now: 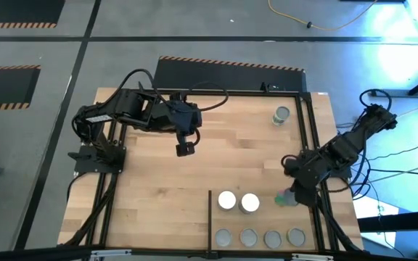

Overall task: Pick and place cans onto a shelf
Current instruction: Put the canned chicken soup on the shelf

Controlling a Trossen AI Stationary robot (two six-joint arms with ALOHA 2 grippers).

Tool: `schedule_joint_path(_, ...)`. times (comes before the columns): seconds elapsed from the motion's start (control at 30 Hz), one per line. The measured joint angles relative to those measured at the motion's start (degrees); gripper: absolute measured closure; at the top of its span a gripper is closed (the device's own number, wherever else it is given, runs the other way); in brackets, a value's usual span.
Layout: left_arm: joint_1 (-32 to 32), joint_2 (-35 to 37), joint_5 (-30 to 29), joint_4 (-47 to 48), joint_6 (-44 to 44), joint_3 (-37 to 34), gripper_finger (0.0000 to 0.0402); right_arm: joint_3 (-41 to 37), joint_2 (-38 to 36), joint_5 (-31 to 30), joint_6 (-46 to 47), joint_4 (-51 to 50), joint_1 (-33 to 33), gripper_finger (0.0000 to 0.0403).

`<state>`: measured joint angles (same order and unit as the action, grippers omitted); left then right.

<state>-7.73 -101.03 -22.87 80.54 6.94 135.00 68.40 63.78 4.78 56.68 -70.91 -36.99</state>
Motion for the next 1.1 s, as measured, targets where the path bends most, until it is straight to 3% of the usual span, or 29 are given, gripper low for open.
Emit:
schedule_joint_path(0.9, 0.0, 0.0, 2.1, 0.1, -2.6, 0.0, 0.0397, -0.3, 7.8, 1.0, -0.9, 3.1, 0.0, 0.0396)
schedule_joint_path(1.1, 0.0, 0.0, 3.3, 0.1, -3.1, 0.0, 0.0400, -4.3, 7.6, 6.0, 3.1, 1.8, 0.0, 0.0396)
